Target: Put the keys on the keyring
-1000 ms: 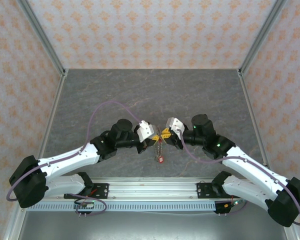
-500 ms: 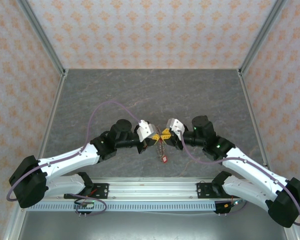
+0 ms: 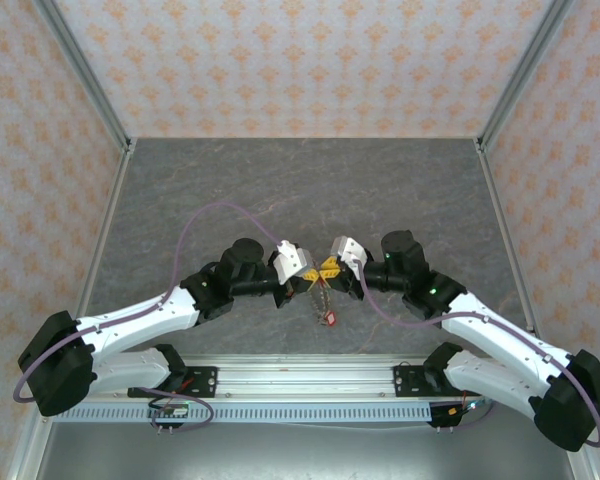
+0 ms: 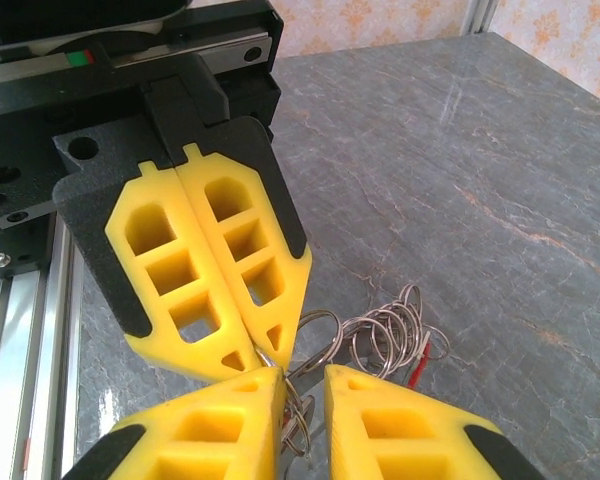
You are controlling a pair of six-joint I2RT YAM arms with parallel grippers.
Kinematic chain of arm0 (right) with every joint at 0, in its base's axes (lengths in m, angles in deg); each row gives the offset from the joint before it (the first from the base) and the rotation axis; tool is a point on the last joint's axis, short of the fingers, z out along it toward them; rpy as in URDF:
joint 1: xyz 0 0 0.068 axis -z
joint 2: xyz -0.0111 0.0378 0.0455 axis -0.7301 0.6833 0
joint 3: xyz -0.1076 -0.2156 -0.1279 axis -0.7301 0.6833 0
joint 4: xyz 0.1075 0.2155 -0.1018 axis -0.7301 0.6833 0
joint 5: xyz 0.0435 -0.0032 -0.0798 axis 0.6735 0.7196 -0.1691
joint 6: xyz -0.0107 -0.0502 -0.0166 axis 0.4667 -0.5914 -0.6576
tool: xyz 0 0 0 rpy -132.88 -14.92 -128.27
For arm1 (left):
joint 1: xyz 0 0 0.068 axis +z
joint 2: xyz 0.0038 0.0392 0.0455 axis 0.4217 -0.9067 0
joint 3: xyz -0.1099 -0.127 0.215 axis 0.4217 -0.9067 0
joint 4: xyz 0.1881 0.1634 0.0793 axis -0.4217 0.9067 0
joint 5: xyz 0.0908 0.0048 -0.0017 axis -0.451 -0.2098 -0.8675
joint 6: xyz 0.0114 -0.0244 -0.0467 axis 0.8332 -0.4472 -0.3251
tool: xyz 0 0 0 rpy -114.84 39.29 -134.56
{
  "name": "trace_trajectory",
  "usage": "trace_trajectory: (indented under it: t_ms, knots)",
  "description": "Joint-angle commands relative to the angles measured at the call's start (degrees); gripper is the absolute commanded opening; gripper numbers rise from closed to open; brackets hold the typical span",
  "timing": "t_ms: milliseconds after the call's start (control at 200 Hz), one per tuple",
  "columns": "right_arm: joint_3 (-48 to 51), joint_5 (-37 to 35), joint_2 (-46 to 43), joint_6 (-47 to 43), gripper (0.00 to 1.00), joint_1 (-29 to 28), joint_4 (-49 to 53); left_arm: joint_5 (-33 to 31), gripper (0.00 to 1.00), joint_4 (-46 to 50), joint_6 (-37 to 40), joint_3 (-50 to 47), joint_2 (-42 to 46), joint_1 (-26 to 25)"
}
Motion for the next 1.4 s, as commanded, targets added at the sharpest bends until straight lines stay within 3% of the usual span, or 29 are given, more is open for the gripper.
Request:
trace_trajectory:
  t_ms: [0, 240, 500, 726, 841, 1391]
  knots:
    - [0.31, 1.78, -0.68, -1.87, 0.18, -0.3, 1.76, 1.65, 0.0, -3.13, 0.62, 1.38, 1.0, -0.31]
    - [-0.98, 3.32, 0.5, -4.26, 0.2, -0.29, 4.43, 1.63, 0.0, -1.98, 1.08, 1.89, 1.37, -0.3]
    - [-1.86, 4.33, 3.0, -3.9, 0.08, -0.24, 1.52, 3.56, 0.0, -0.81, 1.25, 2.52, 1.66, -0.31]
    - [-2.34, 4.01, 2.81, -4.52, 0.01, -0.24, 2.73, 1.27, 0.0, 0.84, 1.75, 2.58, 2.04, -0.35]
    - [-3.45, 3.69, 2.75, -5.1, 0.0, -0.29, 4.64, -0.75, 0.11, 5.64, 3.83, 4.2, 1.3, -0.31]
    - [-6.13, 3.08, 4.16, -7.15, 0.0, -0.27, 7.86, -2.98, 0.18, 18.28, 11.4, 9.29, -1.71, -0.33]
